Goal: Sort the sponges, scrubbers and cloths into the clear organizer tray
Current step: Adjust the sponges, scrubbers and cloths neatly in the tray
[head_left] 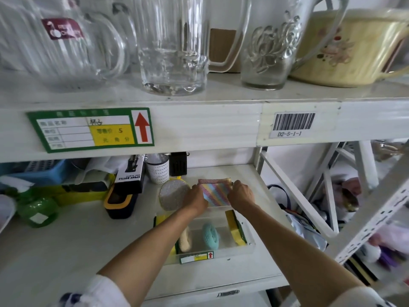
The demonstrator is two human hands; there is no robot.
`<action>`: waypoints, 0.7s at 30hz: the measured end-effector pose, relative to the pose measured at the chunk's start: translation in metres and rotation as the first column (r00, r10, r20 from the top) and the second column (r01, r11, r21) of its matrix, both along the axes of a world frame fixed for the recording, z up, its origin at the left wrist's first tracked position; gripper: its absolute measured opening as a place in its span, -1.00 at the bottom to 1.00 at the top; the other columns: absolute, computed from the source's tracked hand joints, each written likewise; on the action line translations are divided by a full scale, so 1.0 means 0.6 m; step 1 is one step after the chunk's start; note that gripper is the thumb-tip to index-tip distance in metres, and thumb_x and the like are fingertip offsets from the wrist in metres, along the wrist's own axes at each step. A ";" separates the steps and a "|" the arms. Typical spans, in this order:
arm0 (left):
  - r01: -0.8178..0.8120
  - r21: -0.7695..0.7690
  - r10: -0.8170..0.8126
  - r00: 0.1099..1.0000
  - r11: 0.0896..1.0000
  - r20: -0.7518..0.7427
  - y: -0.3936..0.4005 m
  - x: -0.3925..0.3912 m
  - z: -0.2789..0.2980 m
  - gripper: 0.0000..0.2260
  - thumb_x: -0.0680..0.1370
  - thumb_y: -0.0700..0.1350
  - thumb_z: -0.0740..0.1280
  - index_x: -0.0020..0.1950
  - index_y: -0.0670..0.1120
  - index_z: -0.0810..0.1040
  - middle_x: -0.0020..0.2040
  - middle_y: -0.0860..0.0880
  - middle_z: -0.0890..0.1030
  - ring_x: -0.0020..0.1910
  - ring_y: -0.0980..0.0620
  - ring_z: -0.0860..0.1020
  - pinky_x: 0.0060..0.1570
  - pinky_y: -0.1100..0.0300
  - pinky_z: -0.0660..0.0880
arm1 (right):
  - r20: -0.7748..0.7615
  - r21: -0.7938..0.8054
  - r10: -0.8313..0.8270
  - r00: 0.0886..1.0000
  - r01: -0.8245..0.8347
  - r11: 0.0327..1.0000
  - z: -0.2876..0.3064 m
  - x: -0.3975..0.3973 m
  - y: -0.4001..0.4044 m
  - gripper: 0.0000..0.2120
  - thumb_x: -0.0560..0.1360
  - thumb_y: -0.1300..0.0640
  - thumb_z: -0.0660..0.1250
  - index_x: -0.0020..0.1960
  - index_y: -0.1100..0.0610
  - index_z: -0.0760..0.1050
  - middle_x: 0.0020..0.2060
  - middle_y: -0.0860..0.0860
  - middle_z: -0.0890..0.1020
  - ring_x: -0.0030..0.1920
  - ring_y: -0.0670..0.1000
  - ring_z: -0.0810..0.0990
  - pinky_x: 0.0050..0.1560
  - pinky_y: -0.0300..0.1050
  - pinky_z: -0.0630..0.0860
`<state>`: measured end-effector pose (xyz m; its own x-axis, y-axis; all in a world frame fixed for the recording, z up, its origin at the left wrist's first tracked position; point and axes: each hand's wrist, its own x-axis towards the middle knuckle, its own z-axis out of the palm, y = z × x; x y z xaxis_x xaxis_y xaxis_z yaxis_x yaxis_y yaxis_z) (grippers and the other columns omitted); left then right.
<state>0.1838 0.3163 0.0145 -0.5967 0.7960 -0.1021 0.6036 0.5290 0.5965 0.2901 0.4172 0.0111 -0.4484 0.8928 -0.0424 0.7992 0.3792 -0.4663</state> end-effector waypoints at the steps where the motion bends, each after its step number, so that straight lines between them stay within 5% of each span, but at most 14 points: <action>1: -0.004 -0.004 0.004 1.000 1.000 0.006 0.001 0.000 -0.001 -0.68 0.54 -0.27 0.26 0.28 -0.31 0.39 0.27 -0.29 0.51 0.23 -0.25 0.52 0.14 -0.01 0.51 | 0.005 -0.002 0.000 1.000 0.000 1.000 0.002 0.000 0.000 -0.80 0.54 0.25 0.22 0.15 0.21 0.44 -0.01 0.14 0.63 -0.13 0.09 0.56 -0.10 -0.06 0.56; 6: -0.013 -0.023 0.014 1.000 1.000 0.025 -0.001 -0.001 -0.002 -0.64 0.53 -0.23 0.30 0.29 -0.30 0.36 0.26 -0.27 0.52 0.21 -0.23 0.54 0.12 0.00 0.52 | 0.002 -0.018 0.001 1.000 -0.001 1.000 0.008 0.000 -0.009 -0.80 0.54 0.25 0.24 0.16 0.22 0.48 0.00 0.14 0.63 -0.03 0.12 0.64 -0.01 -0.01 0.63; 13: 0.015 -0.064 -0.021 0.996 0.998 -0.092 -0.013 -0.002 0.012 -0.67 0.53 -0.26 0.23 0.27 -0.30 0.33 0.24 -0.29 0.51 0.21 -0.27 0.51 0.04 0.02 0.46 | -0.007 0.052 -0.021 1.000 0.021 0.998 0.022 0.016 -0.016 -0.91 0.55 0.28 0.21 0.02 0.24 0.47 -0.12 0.13 0.56 -0.20 0.09 0.50 -0.25 -0.10 0.41; 17: 0.011 0.201 0.025 0.984 0.979 -0.175 -0.042 -0.031 0.015 -0.72 0.52 -0.26 0.20 0.22 -0.21 0.46 0.17 -0.19 0.57 0.16 -0.17 0.54 0.10 0.04 0.48 | -0.108 0.114 -0.083 0.991 0.095 0.989 0.020 0.045 -0.009 -0.80 0.56 0.24 0.21 0.16 0.23 0.48 0.07 0.16 0.58 -0.03 0.15 0.58 -0.17 -0.08 0.44; 21: -0.172 0.402 0.236 0.965 0.899 -0.116 -0.098 -0.100 -0.009 -0.77 0.51 -0.25 0.22 0.11 -0.17 0.58 0.06 -0.15 0.65 0.06 -0.12 0.62 0.07 0.01 0.56 | -0.046 -0.033 -0.134 0.990 0.133 0.991 0.000 0.079 -0.002 -0.78 0.60 0.13 0.16 0.14 0.23 0.45 0.07 0.16 0.55 -0.04 0.12 0.56 -0.06 -0.03 0.50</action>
<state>0.1236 0.2576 0.0088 -0.7329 0.6126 0.2960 0.6100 0.3989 0.6847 0.3375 0.4160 0.0110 -0.3276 0.9434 -0.0510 0.8181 0.2563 -0.5148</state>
